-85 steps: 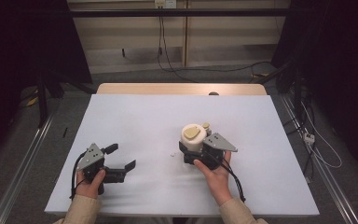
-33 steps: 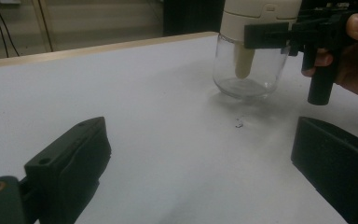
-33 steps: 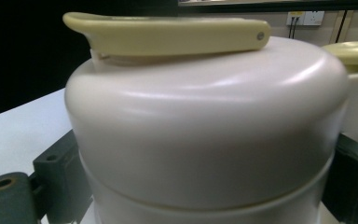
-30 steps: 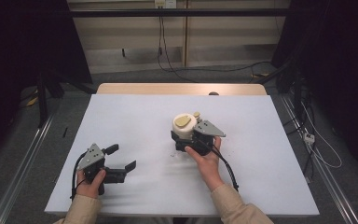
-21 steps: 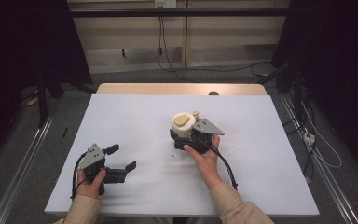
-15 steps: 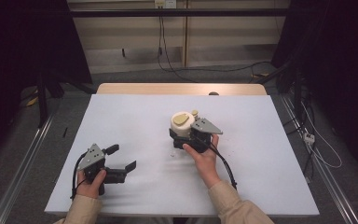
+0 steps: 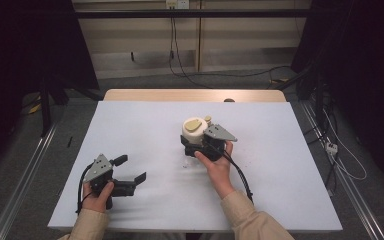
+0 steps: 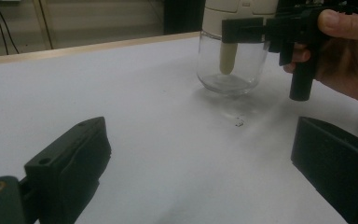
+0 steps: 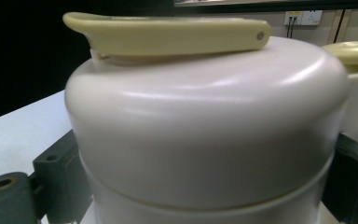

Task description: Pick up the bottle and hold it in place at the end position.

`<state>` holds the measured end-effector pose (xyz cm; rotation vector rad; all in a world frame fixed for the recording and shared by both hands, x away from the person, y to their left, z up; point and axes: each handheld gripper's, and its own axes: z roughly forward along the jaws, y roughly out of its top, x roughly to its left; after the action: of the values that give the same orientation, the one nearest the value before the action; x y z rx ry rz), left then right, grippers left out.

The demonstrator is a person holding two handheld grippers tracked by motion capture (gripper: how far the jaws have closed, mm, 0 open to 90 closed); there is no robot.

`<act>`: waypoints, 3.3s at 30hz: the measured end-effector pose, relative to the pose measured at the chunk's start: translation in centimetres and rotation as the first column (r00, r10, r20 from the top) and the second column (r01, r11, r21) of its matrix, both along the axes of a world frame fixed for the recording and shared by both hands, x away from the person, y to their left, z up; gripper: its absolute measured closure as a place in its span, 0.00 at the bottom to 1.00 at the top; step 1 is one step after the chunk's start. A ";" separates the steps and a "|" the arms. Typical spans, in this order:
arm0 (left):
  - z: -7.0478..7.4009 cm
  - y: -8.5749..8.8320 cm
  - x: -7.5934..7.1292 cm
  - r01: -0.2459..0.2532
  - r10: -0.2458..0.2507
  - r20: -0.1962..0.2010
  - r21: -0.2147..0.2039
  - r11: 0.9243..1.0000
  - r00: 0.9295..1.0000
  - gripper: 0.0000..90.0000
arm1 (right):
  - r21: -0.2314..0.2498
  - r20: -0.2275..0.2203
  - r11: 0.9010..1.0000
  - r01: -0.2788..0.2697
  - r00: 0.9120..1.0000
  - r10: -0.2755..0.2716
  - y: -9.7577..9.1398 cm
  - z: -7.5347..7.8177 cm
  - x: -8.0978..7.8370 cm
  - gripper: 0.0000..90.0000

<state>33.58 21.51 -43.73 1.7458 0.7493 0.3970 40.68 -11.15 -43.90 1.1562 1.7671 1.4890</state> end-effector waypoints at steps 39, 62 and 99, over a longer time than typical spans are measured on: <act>-0.1 0.1 0.1 -0.008 0.008 -0.005 -0.001 1.000 1.000 0.04 | 0.000 -0.022 1.000 0.000 1.000 0.000 0.5 -1.1 1.4 0.07; -0.1 0.0 0.1 -0.008 0.008 -0.004 0.000 1.000 1.000 0.04 | -0.001 -0.027 1.000 0.002 1.000 -0.002 0.3 -1.3 1.7 0.07; -0.2 -0.1 0.1 -0.012 0.012 -0.007 -0.002 1.000 1.000 0.04 | -0.053 -0.023 0.999 -0.004 1.000 0.003 0.8 -1.7 1.5 0.07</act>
<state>33.65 21.45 -43.94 1.7427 0.7650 0.3979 42.19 -10.38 -45.60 1.1485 1.8142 1.4276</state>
